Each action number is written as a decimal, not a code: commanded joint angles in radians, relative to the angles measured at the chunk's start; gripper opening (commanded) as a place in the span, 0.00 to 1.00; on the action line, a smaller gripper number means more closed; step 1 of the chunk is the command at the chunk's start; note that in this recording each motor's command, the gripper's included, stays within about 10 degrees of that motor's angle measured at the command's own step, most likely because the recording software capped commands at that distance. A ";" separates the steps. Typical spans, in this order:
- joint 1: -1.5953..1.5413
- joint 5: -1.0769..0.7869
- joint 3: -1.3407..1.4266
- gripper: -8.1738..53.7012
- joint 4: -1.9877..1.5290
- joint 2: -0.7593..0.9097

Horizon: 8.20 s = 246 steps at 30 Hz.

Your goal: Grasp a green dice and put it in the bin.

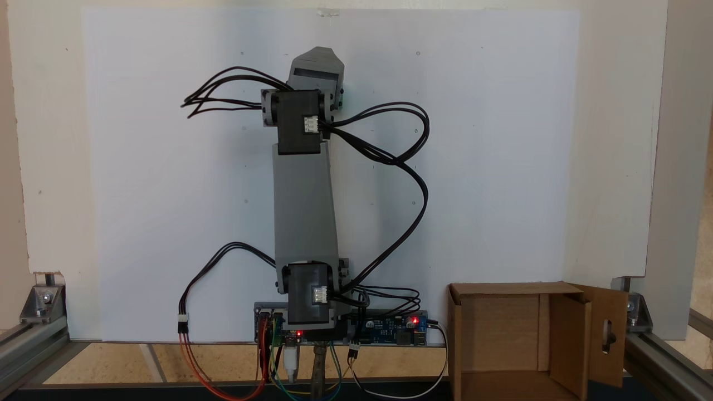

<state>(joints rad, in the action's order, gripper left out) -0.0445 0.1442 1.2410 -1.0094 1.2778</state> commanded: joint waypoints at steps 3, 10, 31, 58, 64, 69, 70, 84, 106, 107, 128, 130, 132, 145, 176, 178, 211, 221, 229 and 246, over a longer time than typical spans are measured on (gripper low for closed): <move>-0.011 0.032 -0.023 0.86 0.003 0.006; -0.012 0.032 0.028 0.86 0.018 -0.014; -0.011 0.031 0.132 0.86 0.163 -0.069; -0.012 0.028 0.212 0.83 0.299 -0.109; -0.011 0.020 0.212 0.83 0.327 -0.127; -0.008 0.020 0.212 0.80 0.333 -0.135; -0.008 0.020 0.212 0.80 0.336 -0.140; 0.009 0.015 0.215 0.80 0.334 -0.161; 0.029 0.002 0.224 0.68 0.334 -0.163; 0.029 0.002 0.224 0.65 0.334 -0.163; 0.008 0.057 -0.169 0.32 -0.185 0.021; 0.008 0.058 -0.216 0.32 -0.282 0.080; 0.011 0.058 -0.239 0.32 -0.376 0.126; 0.739 -0.229 -0.250 0.32 -0.169 0.345; 1.898 -0.529 -0.238 0.65 0.015 -0.048; 1.898 -0.526 -0.213 0.74 0.017 -0.052; 0.186 -0.126 0.331 0.84 0.622 0.683; 0.118 -0.130 0.830 0.85 1.063 0.931; -0.008 -0.126 1.140 0.84 1.422 1.088; 0.000 -0.175 1.674 0.82 2.113 1.097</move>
<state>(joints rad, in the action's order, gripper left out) -0.0445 -0.0123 2.9360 0.9756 2.2580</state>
